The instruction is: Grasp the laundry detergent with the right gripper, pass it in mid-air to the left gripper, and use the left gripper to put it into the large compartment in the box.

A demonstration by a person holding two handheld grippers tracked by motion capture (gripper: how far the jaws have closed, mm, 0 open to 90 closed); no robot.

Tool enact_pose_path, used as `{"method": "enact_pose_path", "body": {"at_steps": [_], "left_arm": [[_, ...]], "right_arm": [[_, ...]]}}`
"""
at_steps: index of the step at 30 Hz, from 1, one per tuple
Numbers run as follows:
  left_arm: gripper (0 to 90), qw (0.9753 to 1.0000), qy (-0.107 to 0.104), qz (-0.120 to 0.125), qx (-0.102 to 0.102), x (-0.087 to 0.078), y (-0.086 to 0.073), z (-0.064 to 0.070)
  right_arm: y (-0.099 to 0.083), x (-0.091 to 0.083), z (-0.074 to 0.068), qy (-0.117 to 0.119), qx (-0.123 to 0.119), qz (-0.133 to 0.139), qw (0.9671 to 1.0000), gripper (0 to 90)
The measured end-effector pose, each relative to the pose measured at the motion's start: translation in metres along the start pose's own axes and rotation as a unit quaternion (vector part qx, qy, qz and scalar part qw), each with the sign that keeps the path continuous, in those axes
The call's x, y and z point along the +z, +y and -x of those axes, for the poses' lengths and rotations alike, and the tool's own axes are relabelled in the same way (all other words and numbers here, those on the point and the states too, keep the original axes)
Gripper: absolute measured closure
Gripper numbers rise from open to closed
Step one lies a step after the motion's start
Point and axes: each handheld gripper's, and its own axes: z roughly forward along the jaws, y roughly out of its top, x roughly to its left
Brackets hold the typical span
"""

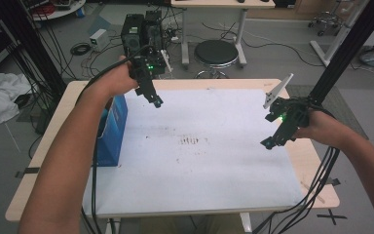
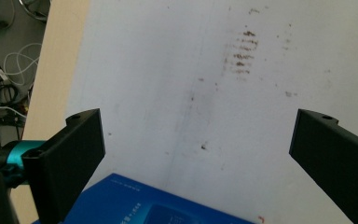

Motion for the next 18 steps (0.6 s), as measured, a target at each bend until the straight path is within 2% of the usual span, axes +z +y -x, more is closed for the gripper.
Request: {"method": "enact_pose_path", "body": {"at_steps": [4,9,14,18], "left_arm": [[3.3,1.0,0.001,-0.008,-0.005,0.005,0.004,-0.004],[3.3,1.0,0.003,0.003,-0.007,0.009,0.01,-0.007],[3.3,0.9999,-0.006,-0.008,0.011,0.017,0.012,-0.006],[3.3,0.9999,-0.007,-0.008,0.013,0.017,0.012,-0.005]], "right_arm": [[0.0,0.0,0.001,-0.001,0.004,0.002,1.0,1.1],[0.0,0.0,0.003,-0.002,0.005,0.003,1.0,1.1],[0.001,0.001,0.006,0.0,0.006,0.0,1.0,1.1],[0.003,0.003,0.006,0.001,0.004,-0.001,1.0,1.1]]}}
